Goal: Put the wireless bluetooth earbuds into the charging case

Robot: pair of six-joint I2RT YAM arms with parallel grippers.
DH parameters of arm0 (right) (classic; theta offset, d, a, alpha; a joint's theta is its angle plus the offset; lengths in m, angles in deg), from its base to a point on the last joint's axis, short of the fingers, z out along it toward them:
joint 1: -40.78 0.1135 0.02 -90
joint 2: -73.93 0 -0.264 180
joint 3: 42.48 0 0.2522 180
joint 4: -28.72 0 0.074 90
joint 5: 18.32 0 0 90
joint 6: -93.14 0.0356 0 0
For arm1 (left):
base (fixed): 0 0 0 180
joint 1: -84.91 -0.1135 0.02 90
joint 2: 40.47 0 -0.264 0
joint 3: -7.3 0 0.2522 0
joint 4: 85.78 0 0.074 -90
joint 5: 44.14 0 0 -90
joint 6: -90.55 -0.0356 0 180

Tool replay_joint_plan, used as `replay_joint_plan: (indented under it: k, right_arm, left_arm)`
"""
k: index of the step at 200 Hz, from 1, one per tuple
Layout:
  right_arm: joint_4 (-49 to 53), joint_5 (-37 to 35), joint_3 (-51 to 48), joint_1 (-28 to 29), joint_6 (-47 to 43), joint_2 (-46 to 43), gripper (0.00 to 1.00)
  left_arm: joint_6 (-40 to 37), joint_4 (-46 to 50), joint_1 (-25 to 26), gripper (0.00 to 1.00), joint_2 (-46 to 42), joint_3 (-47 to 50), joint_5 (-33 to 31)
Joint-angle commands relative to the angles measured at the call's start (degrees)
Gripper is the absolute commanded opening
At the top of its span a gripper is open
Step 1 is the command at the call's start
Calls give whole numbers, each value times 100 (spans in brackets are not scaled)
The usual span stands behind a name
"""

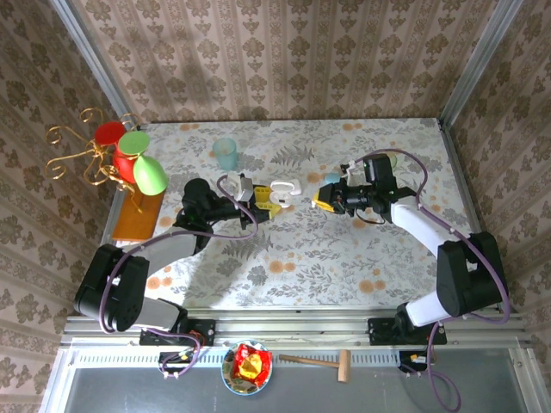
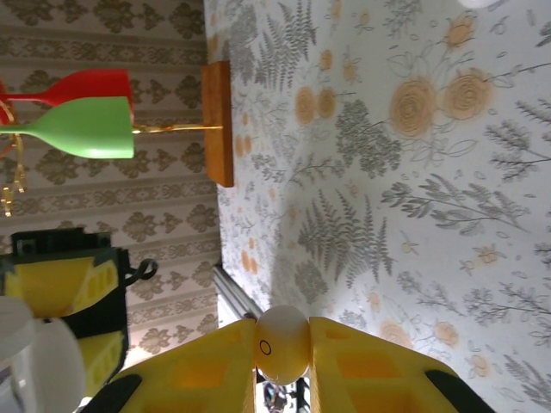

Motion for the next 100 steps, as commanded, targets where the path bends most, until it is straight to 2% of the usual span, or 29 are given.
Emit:
replay_joint_plan:
  k: [1,61,89,100]
  right_arm:
    - [-307,377,-83,-10,249,-218,19]
    - [-433,460,-88,-15,497,-273,19]
    - [-117,390,-11,-15,443,-336,18]
    - [-396,460,-94,-25,674,-372,18]
  left_arm:
    - [-169,13,-29,29,-137,-93,9]
    - [-368,336,32,29,-178,-169,-53]
    - [-433,438,77,29,-265,-164,-97]
    - [-497,530,101,29,-318,-154,-114]
